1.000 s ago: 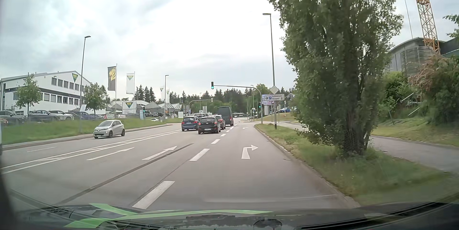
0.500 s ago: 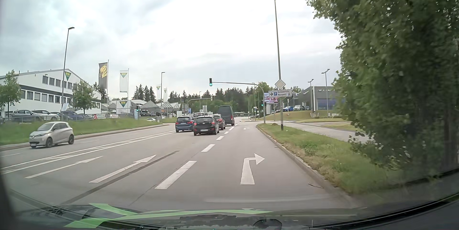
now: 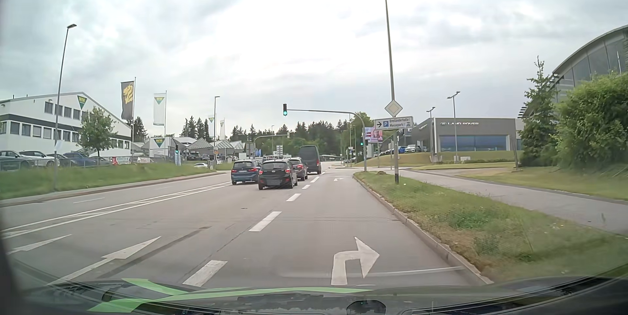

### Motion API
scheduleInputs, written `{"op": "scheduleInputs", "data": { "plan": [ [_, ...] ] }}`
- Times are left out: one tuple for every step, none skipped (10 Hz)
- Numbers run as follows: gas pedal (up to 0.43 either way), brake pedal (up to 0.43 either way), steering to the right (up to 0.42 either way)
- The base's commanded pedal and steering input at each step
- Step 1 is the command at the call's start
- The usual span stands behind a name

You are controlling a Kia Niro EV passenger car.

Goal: Follow the waypoints while adhering to traffic rules and regulations

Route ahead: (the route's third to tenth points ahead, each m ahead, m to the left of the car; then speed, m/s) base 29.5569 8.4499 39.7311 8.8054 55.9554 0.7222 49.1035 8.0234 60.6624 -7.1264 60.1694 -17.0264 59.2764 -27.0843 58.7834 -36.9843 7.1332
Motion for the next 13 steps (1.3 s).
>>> {"op": "scheduleInputs", "data": {
  "plan": [
    [0.047, 0.000, -0.004],
    [0.047, 0.000, -0.004],
    [0.047, 0.000, -0.005],
    [0.047, 0.000, -0.004],
    [0.047, 0.000, -0.005],
    [0.047, 0.000, -0.005],
    [0.047, 0.000, -0.004],
    [0.047, 0.000, -0.004],
    [0.047, 0.000, -0.004],
    [0.047, 0.000, -0.004],
    [0.047, 0.000, -0.004],
    [0.047, 0.000, -0.004],
    [0.047, 0.000, -0.004]
  ]
}}
